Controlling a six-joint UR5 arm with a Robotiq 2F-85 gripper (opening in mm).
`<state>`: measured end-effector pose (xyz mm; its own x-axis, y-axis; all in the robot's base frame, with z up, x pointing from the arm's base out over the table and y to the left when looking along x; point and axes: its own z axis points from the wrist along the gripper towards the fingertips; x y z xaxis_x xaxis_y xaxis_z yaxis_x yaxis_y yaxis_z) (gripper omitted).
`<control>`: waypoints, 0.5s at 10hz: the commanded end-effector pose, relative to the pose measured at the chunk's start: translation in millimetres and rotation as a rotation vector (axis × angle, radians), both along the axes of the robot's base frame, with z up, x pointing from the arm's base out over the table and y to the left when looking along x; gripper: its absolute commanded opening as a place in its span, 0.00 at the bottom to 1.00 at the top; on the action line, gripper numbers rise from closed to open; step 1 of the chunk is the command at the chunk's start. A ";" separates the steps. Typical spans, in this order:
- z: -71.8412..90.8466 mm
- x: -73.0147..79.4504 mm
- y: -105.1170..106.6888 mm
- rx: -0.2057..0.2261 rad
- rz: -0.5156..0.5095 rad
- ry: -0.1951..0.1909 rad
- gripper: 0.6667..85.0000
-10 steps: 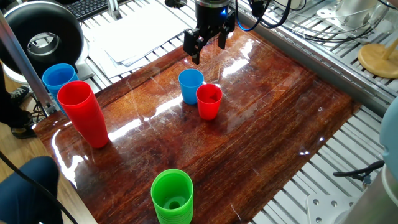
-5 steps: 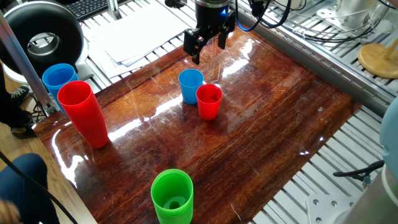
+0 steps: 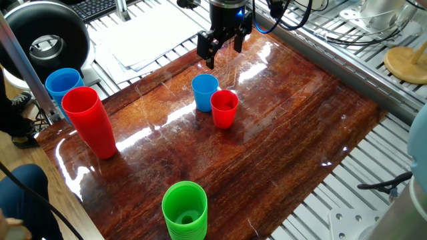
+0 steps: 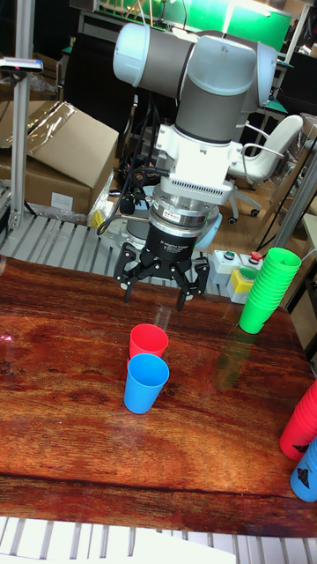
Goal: Stack the cups
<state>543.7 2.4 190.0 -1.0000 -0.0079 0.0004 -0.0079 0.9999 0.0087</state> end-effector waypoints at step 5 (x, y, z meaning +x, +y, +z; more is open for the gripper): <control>4.4 -38.6 -22.6 -0.123 0.163 0.158 0.01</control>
